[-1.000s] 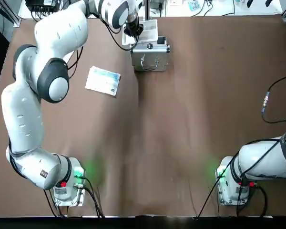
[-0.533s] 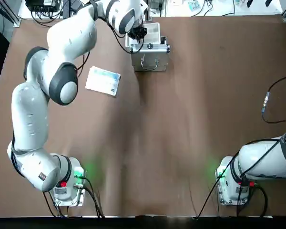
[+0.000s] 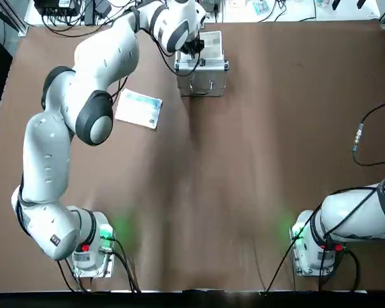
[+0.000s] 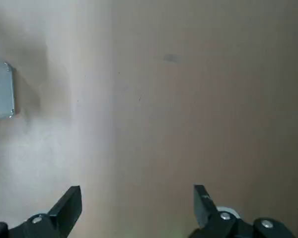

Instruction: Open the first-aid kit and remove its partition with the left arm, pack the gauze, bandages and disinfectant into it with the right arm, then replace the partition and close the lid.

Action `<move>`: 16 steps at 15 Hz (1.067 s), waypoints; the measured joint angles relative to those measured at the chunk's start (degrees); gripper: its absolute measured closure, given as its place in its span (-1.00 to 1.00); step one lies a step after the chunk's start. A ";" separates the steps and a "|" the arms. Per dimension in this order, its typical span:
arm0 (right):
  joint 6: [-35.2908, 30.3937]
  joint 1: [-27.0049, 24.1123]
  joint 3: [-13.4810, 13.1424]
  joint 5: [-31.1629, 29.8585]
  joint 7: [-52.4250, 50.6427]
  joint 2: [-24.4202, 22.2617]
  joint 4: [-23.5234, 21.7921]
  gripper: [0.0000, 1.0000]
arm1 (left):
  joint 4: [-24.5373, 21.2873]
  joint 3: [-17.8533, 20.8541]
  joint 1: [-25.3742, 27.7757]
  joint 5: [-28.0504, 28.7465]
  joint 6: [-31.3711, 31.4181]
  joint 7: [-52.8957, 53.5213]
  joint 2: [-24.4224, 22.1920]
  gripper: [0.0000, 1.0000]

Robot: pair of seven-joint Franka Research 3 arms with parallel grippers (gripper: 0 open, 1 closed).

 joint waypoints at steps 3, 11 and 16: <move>0.00 0.00 0.00 0.00 0.00 0.00 0.00 -0.98 | 0.03 0.00 -0.34 0.85 0.36 0.00 0.66 0.94; 0.00 0.41 0.00 0.00 -0.03 0.00 0.00 -0.98 | 0.07 -0.05 -0.69 1.30 0.36 0.02 2.01 0.94; 0.04 0.47 0.00 0.00 -0.03 0.00 0.00 -0.98 | 0.16 -0.08 -1.23 1.30 0.38 0.02 3.34 0.94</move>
